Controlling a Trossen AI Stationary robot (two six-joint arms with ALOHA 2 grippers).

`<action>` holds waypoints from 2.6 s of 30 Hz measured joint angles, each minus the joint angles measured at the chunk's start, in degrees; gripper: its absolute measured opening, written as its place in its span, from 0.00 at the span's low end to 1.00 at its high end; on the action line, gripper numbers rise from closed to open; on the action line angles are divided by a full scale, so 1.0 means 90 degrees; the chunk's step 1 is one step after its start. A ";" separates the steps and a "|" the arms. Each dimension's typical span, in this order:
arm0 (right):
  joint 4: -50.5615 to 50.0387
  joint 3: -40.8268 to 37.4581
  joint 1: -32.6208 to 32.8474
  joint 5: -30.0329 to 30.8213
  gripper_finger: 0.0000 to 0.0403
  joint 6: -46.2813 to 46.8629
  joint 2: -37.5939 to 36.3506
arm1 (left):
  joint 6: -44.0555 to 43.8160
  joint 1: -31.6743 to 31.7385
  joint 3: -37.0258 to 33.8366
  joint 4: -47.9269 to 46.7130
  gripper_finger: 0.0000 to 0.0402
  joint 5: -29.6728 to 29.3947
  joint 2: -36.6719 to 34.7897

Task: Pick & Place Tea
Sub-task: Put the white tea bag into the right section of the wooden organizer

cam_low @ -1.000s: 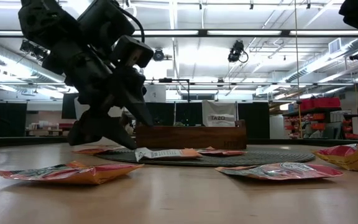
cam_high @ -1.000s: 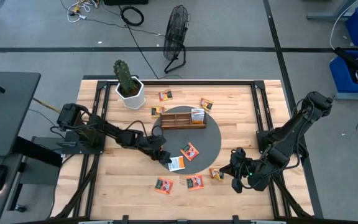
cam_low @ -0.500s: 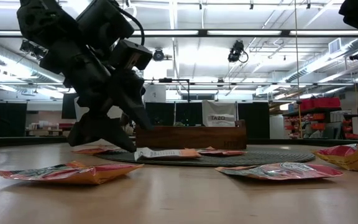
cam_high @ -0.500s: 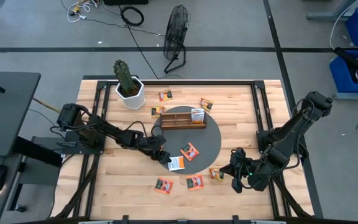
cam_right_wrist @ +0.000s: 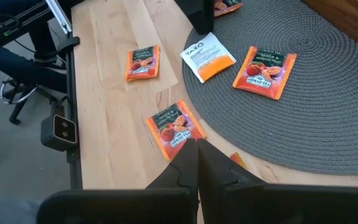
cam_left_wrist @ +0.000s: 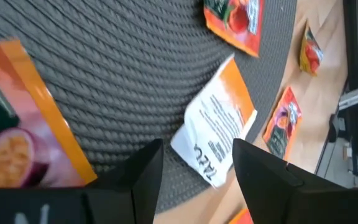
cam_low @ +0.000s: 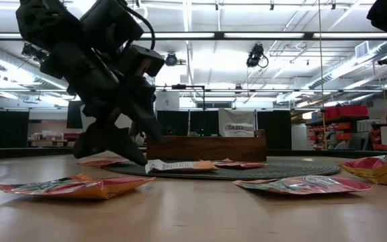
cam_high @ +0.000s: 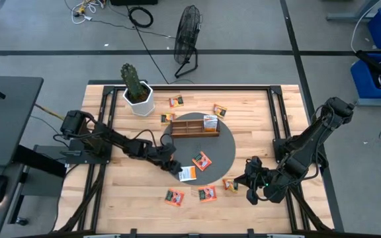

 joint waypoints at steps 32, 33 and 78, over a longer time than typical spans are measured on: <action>-0.0252 0.0000 -0.0001 0.0000 0.00 0.0002 0.0002 | -0.0117 0.0057 0.0000 0.0779 0.22 0.0109 0.0413; -0.0252 0.0000 -0.0001 0.0000 0.00 0.0004 0.0002 | -0.0114 0.0088 -0.0001 0.0777 0.19 0.0102 0.0413; 0.1260 -0.0002 -0.3391 -0.3461 0.41 -0.4540 0.0212 | 0.1611 0.0310 0.1325 0.0982 0.00 0.2065 0.0413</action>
